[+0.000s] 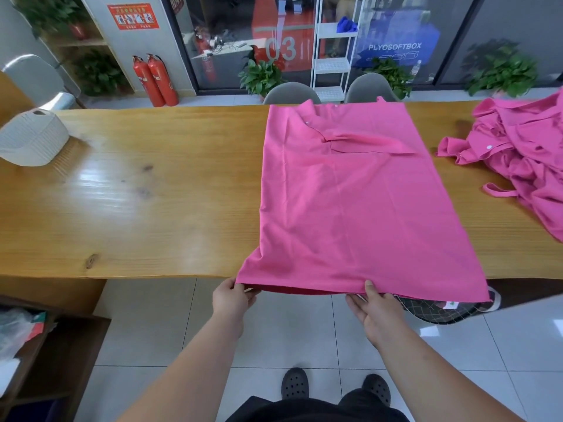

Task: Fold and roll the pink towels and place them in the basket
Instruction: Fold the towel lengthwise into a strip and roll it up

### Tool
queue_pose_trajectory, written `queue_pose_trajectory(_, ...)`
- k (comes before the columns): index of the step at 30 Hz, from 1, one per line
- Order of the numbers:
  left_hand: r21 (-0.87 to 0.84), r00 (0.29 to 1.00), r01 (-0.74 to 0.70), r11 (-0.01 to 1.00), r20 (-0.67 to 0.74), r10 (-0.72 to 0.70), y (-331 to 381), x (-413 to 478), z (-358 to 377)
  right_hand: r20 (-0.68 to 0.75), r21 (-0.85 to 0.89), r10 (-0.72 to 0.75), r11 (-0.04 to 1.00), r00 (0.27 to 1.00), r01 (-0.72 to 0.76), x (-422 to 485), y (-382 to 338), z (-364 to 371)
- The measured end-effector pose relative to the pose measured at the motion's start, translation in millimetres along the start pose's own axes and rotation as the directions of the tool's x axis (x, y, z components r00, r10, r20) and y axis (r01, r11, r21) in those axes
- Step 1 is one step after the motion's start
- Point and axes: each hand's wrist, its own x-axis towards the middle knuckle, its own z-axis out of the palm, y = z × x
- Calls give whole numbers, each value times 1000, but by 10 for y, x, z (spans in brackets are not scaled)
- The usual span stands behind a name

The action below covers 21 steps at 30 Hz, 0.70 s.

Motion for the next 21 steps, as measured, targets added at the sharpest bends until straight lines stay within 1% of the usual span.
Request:
queue_pose_trajectory(2,-76,994,62,995,89,-56,-17,13,-22,-11,-15,-25,1000,1000,25,17,6,-4)
queue_pose_trajectory(5,-102,970,132,986,219,-107,21,11,-89,17,-15,-17,1000,1000,17,50,13,-29)
queue_pose_trajectory(6,-119,962,158,980,241,-126,36,35,-106,30,-14,-10,1000,999,11,61,14,-40)
queue_pose_trajectory(8,-150,954,218,964,240,-179,86,89,-111,40,-10,-4,1000,999,5,67,5,-50)
queue_pose_trajectory(9,-149,954,234,961,225,-198,121,108,-103,38,-9,-7,1000,999,7,71,2,-47)
queue_pose_trajectory(10,-111,958,226,968,206,-200,155,133,-91,34,-11,-8,1000,999,8,73,-3,-39)
queue_pose_trajectory(12,103,975,124,987,173,-141,214,170,-68,23,-23,-5,1000,1000,5,79,-15,-30)
queue_pose_trajectory(13,204,982,56,977,163,-90,232,182,-54,13,-28,-4,1000,1000,4,87,-25,-28)
queue_pose_trajectory(14,252,988,2,968,152,-42,231,211,-46,1,-31,-9,999,1000,9,94,-35,-31)
queue_pose_trajectory(15,252,992,-38,967,123,7,234,237,-41,-18,-33,-20,999,1000,19,101,-45,-31)
queue_pose_trajectory(18,113,995,-87,990,-31,91,219,246,-32,-80,-45,-68,997,994,65,119,-39,-11)
queue_pose_trajectory(19,66,993,-83,994,-76,88,213,223,-20,-93,-52,-78,996,993,73,123,-20,0)
queue_pose_trajectory(21,-55,993,-27,998,-120,20,161,187,2,-114,-47,-72,997,991,67,138,21,15)
